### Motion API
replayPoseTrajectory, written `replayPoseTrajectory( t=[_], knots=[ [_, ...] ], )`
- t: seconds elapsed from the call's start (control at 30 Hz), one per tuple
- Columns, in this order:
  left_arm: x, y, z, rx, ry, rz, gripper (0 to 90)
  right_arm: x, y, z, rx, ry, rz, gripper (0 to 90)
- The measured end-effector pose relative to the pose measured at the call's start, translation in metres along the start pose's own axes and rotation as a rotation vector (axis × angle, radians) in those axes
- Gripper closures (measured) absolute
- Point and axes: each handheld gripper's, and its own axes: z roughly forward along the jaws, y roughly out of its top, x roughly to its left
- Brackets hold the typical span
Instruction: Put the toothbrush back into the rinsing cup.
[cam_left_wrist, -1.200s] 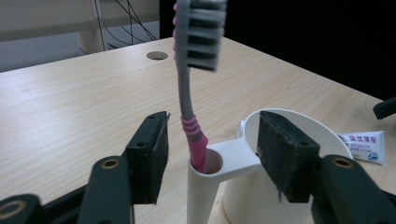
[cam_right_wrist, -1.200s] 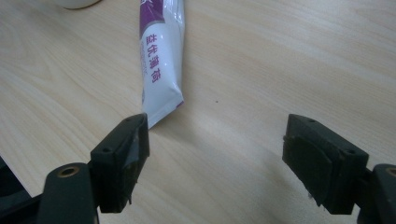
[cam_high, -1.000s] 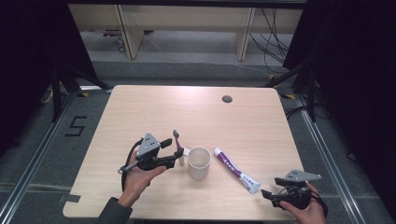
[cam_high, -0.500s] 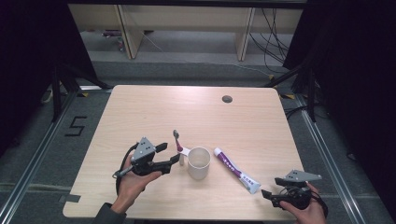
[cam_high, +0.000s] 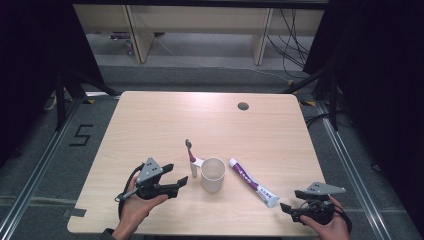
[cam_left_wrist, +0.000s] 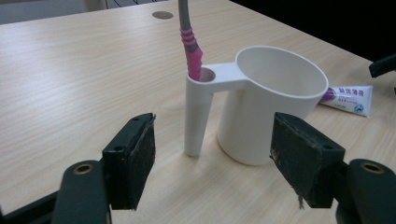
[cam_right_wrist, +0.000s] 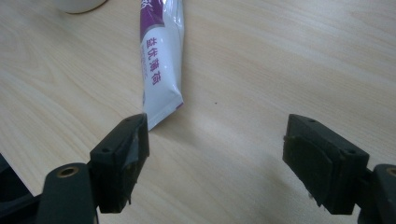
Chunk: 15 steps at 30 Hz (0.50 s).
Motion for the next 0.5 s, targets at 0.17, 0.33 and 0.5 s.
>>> replayPoseTrajectory(
  t=[0.17, 0.33, 0.5],
  knots=[
    [-0.004, -0.006, 0.0, 0.025, -0.004, 0.003, 29.8, -0.001, 0.0, -0.002, -0.01, -0.004, -0.007, 23.4],
    [-0.009, -0.012, 0.001, 0.047, -0.015, 0.014, 29.3, -0.002, 0.001, -0.007, -0.017, -0.008, 0.027, 23.4],
    [-0.013, -0.017, 0.001, 0.055, -0.019, 0.009, 28.8, -0.003, 0.001, -0.009, -0.031, -0.012, 0.033, 23.5]
  ],
)
